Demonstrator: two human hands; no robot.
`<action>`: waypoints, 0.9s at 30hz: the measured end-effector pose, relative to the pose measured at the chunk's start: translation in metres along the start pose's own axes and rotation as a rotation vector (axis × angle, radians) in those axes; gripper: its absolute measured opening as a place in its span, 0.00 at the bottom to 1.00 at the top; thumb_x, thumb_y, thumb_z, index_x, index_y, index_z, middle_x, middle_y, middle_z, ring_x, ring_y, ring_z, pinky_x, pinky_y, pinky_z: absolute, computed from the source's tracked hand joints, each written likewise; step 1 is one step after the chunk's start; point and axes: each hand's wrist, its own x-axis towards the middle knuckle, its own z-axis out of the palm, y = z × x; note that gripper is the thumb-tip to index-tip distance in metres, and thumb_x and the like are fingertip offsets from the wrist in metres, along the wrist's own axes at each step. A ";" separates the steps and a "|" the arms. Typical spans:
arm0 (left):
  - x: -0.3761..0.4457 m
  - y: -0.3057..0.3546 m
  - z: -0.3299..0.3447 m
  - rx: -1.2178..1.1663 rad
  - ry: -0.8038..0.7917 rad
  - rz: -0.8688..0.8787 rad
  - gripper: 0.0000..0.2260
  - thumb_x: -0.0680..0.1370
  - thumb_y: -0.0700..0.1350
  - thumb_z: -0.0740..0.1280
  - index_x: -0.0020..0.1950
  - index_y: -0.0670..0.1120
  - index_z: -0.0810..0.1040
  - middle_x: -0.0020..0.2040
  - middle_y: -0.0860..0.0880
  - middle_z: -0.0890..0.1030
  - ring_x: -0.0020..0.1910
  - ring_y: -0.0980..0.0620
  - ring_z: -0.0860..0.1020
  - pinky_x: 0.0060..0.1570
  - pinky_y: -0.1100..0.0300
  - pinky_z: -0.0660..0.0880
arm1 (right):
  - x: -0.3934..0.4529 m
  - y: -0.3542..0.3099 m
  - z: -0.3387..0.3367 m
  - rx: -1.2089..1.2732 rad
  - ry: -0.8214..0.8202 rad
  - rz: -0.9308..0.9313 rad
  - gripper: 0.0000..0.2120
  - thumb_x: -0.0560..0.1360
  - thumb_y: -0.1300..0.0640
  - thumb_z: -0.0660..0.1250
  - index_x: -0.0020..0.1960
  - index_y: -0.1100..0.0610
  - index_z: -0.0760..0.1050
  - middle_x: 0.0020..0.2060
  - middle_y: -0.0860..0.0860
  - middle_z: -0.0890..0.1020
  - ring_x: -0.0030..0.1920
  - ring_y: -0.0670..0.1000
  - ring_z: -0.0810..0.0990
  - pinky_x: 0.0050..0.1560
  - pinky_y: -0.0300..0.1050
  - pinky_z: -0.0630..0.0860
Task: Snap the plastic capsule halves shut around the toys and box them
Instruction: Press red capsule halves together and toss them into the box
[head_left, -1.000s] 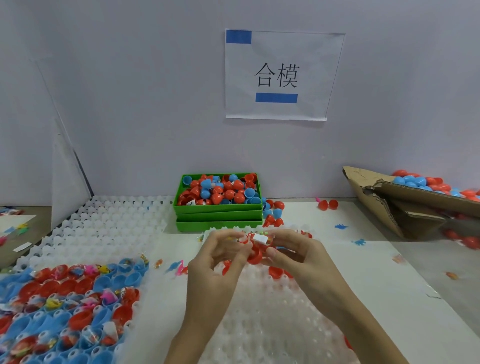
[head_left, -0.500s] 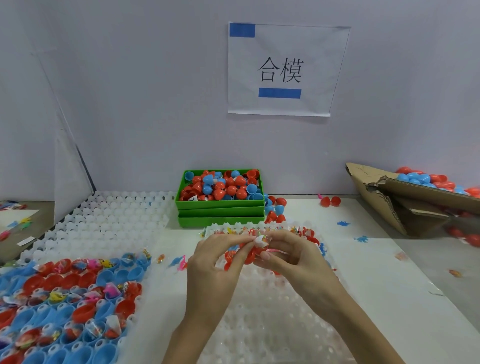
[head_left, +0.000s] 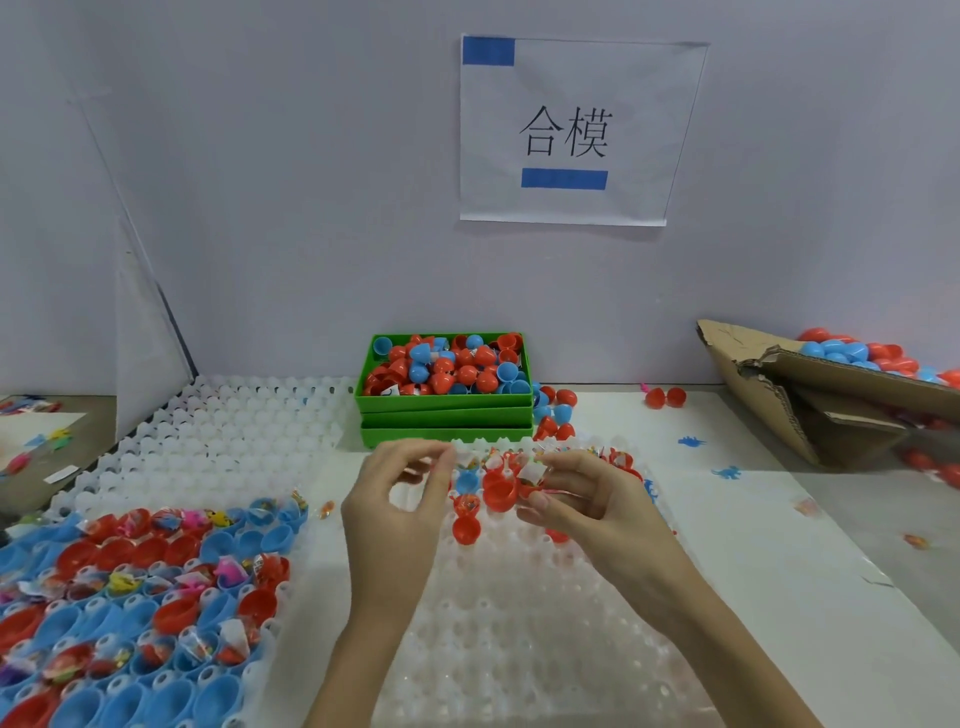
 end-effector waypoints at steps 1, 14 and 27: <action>0.002 -0.007 -0.001 0.053 -0.011 -0.036 0.05 0.77 0.43 0.75 0.49 0.53 0.85 0.46 0.57 0.85 0.48 0.56 0.82 0.46 0.66 0.79 | 0.000 0.000 -0.001 -0.004 0.010 0.000 0.17 0.74 0.56 0.75 0.62 0.53 0.79 0.53 0.49 0.88 0.52 0.51 0.88 0.55 0.45 0.84; 0.000 -0.029 0.011 0.377 -0.226 -0.006 0.06 0.73 0.39 0.80 0.46 0.49 0.89 0.41 0.52 0.84 0.42 0.57 0.80 0.43 0.66 0.77 | 0.006 0.000 -0.012 -0.043 0.161 0.002 0.12 0.74 0.55 0.76 0.55 0.46 0.80 0.48 0.43 0.87 0.48 0.45 0.88 0.41 0.31 0.80; 0.001 -0.022 0.003 0.513 -0.193 0.153 0.12 0.78 0.44 0.76 0.61 0.47 0.87 0.54 0.48 0.86 0.56 0.49 0.82 0.56 0.55 0.79 | 0.008 0.003 -0.010 -0.075 0.155 0.007 0.14 0.74 0.57 0.76 0.58 0.47 0.79 0.51 0.43 0.86 0.48 0.43 0.87 0.42 0.30 0.79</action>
